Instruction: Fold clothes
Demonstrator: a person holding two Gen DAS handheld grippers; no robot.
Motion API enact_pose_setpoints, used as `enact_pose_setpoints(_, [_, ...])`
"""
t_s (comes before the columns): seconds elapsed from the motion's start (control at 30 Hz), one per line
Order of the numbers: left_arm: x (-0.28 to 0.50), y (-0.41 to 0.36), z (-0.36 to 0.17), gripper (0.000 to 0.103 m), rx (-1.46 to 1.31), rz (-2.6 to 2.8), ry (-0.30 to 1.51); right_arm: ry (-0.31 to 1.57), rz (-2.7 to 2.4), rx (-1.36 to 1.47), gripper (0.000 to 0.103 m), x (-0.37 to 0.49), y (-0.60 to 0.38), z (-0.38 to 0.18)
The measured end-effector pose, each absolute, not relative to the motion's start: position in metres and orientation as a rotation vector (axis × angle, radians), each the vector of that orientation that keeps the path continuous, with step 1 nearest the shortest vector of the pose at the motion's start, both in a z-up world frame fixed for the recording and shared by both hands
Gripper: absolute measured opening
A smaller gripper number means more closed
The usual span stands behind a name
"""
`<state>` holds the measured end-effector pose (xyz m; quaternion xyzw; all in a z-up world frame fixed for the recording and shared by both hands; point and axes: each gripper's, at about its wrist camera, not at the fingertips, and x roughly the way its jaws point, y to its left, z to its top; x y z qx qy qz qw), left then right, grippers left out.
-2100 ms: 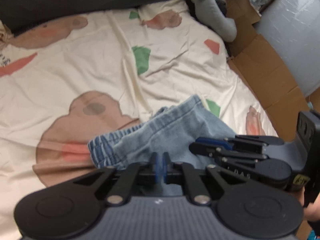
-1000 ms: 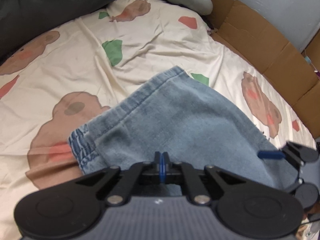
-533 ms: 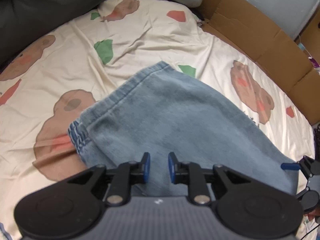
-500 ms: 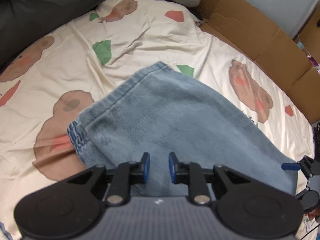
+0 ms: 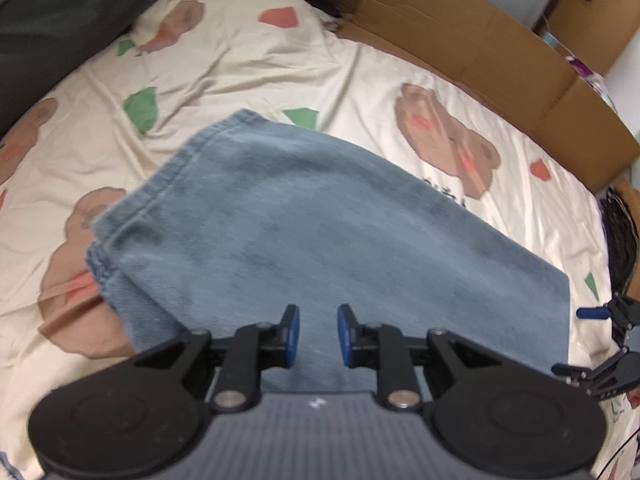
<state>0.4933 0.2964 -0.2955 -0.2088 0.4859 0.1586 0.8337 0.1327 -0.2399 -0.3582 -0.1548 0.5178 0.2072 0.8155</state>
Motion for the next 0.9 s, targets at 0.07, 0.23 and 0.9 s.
enact_pose_setpoints(0.07, [0.498,0.289,-0.298,0.021,-0.432,0.308,1.030,1.074,0.413,-0.283,0.089,0.129,-0.245,-0.351])
enact_pose_setpoints(0.23, [0.508,0.270,-0.306,0.021,-0.417,0.233,1.051,1.027,0.314,-0.127,0.050,0.135,-0.257,-0.344])
enact_pose_setpoints(0.9, [0.536,0.212,-0.330,0.019,-0.323,0.016,1.158,0.952,0.125,0.121,0.006,0.166,-0.288,-0.349])
